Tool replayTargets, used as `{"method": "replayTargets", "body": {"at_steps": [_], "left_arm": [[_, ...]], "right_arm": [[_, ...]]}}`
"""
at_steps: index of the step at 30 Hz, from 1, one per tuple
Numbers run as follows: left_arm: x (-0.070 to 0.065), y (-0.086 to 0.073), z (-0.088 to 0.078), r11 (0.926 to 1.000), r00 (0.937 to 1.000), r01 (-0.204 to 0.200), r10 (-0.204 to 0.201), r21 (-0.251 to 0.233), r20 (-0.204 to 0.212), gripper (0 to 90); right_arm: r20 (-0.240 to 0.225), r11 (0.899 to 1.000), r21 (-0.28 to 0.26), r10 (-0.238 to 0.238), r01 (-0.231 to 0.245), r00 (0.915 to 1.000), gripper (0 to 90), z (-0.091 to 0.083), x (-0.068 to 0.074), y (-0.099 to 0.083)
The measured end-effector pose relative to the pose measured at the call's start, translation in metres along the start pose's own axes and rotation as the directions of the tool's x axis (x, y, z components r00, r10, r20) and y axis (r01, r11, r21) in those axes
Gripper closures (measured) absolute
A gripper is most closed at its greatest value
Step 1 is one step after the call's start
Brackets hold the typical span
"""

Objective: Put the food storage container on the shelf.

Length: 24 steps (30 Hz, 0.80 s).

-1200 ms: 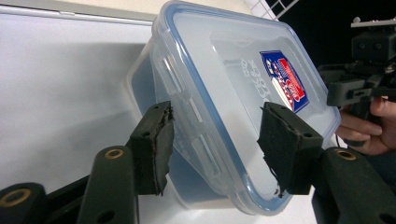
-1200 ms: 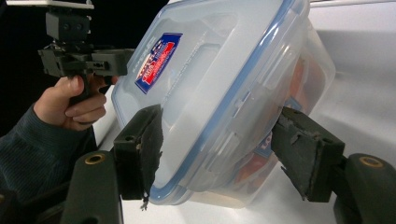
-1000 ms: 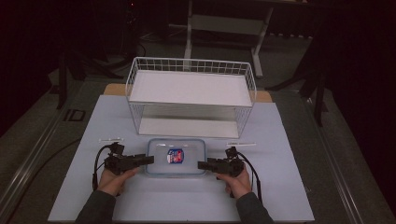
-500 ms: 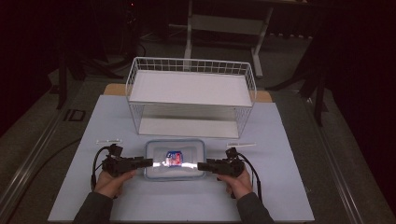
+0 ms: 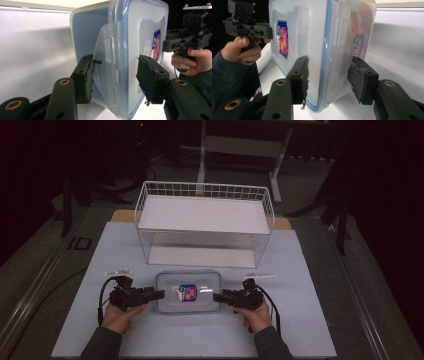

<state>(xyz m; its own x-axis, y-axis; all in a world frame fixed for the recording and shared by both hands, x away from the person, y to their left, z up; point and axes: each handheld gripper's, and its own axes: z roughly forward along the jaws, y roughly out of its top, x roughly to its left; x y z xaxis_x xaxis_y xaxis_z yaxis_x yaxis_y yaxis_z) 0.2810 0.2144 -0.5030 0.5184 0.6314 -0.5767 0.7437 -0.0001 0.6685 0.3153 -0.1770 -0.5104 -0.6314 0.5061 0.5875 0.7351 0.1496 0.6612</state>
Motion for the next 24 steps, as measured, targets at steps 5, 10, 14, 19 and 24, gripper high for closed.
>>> {"method": "replayTargets", "body": {"at_steps": [5,10,14,19,24], "left_arm": [[-0.002,0.001,-0.002,0.9998,1.0,-0.007,0.007,-0.018,-0.001,48.6],[-0.009,0.003,-0.005,0.9984,0.9993,-0.037,0.037,-0.042,-0.001,48.6],[-0.012,0.004,-0.006,0.9975,0.9989,-0.046,0.046,-0.054,0.004,48.6],[-0.017,0.007,-0.007,0.9955,0.9982,-0.058,0.059,-0.075,0.011,48.6],[-0.022,0.012,-0.007,0.9934,0.9972,-0.071,0.073,-0.091,0.015,48.6]], "right_arm": [[0.006,1.0,-0.009,-0.009,0.009,0.9999,51.8,-0.001,0.002,0.0],[0.011,0.999,-0.03,-0.033,0.033,0.9994,51.8,-0.006,0.008,0.002],[0.019,0.998,-0.042,-0.048,0.048,0.9987,51.8,-0.011,0.012,0.004],[0.03,0.995,-0.066,-0.071,0.073,0.9971,51.8,-0.017,0.017,0.007],[0.039,0.993,-0.088,-0.08,0.083,0.996,51.8,-0.024,0.021,0.011]]}}
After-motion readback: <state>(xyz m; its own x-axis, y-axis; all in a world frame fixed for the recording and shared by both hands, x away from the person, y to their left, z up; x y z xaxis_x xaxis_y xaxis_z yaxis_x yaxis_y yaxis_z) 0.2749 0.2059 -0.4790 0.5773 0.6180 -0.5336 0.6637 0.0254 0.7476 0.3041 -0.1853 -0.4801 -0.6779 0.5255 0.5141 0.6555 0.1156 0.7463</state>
